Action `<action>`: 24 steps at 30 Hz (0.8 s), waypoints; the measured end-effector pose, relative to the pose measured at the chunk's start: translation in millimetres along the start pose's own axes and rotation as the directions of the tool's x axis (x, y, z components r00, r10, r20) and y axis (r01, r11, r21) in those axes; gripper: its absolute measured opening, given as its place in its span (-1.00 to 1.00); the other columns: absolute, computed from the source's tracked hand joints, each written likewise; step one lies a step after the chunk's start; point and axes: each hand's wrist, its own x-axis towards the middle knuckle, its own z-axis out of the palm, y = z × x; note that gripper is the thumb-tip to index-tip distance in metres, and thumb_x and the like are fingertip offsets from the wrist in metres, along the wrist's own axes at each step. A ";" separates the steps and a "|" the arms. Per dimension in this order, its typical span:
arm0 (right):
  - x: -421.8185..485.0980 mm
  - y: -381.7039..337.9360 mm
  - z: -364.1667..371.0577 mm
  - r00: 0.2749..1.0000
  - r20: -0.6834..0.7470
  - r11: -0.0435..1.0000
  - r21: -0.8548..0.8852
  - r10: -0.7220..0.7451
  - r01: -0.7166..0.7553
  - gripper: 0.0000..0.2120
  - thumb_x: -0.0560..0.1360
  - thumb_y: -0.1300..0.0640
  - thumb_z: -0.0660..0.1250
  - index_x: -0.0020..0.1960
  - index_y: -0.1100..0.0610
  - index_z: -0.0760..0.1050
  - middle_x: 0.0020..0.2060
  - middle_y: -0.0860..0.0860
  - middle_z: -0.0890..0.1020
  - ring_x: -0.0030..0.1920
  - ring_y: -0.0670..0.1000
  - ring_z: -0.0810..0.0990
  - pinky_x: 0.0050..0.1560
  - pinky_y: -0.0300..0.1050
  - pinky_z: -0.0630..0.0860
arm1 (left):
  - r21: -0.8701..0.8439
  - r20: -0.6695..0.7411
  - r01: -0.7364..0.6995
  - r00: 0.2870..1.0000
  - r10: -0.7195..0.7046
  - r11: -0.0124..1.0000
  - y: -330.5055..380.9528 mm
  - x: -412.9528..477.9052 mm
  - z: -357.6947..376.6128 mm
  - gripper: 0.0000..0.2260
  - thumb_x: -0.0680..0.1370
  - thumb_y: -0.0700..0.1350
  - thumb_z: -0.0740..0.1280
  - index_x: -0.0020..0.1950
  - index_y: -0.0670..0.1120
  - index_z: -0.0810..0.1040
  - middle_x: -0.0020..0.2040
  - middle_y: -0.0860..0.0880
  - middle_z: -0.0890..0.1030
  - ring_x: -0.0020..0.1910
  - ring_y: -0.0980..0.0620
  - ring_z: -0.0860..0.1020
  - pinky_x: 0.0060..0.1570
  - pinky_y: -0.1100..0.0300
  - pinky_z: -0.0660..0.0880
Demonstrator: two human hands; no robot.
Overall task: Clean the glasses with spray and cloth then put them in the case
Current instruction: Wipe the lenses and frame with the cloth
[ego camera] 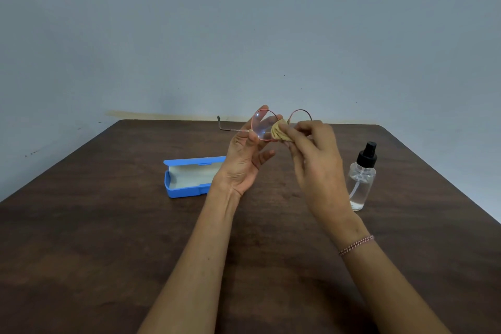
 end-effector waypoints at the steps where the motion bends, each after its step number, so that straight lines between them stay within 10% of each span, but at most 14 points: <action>1: -0.3 -1.0 0.5 1.000 0.016 1.000 0.001 -0.025 0.025 -0.68 0.51 0.26 0.16 0.20 0.27 0.53 0.04 -0.01 0.35 0.02 0.03 0.41 0.02 -0.23 0.41 | -0.016 0.004 -0.007 1.000 0.007 1.000 -0.1 0.4 -0.8 -0.44 0.09 0.24 0.56 0.06 0.16 0.63 0.04 0.08 0.65 -0.05 0.13 0.61 -0.28 0.34 0.56; 24: 5.2 25.0 -9.3 0.991 -0.096 0.983 -0.151 0.091 -0.105 -0.60 0.45 0.47 0.27 0.26 0.27 0.50 0.08 0.23 0.54 0.07 0.17 0.44 0.08 -0.21 0.32 | -0.099 0.041 0.012 0.999 -0.008 0.995 -3.2 3.3 -2.7 -0.44 0.05 0.20 0.59 0.01 0.09 0.67 0.01 0.03 0.68 -0.15 0.12 0.65 -0.16 0.30 0.58</action>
